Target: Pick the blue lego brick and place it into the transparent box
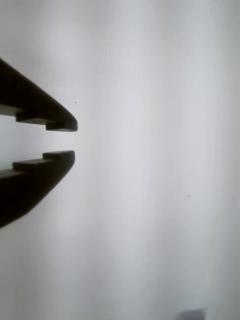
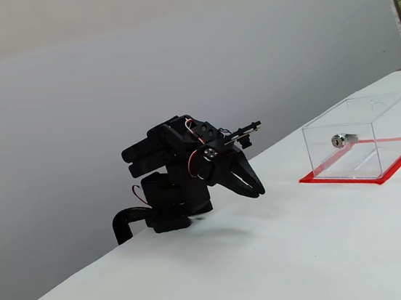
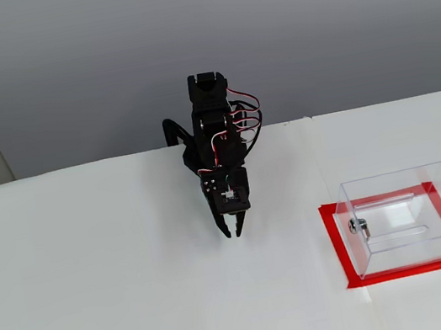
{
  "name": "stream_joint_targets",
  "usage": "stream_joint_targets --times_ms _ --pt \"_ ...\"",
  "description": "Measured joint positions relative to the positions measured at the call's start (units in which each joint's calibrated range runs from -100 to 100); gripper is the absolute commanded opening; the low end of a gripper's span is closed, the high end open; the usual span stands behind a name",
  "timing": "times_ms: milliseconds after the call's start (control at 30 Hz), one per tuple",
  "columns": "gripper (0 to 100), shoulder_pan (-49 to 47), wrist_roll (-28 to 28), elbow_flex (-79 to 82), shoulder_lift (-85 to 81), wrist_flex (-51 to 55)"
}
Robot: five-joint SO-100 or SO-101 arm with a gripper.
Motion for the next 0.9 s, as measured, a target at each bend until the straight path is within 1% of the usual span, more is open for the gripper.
stream_joint_targets --times_ms 500,567,700,900 --pt "4 0.3 -0.2 0.0 0.0 0.0" --pt "4 -0.4 -0.2 0.0 0.0 0.0" --pt "4 -6.2 -0.2 -0.4 0.0 0.7" --pt "4 -8.4 -0.3 -8.7 3.1 0.8"
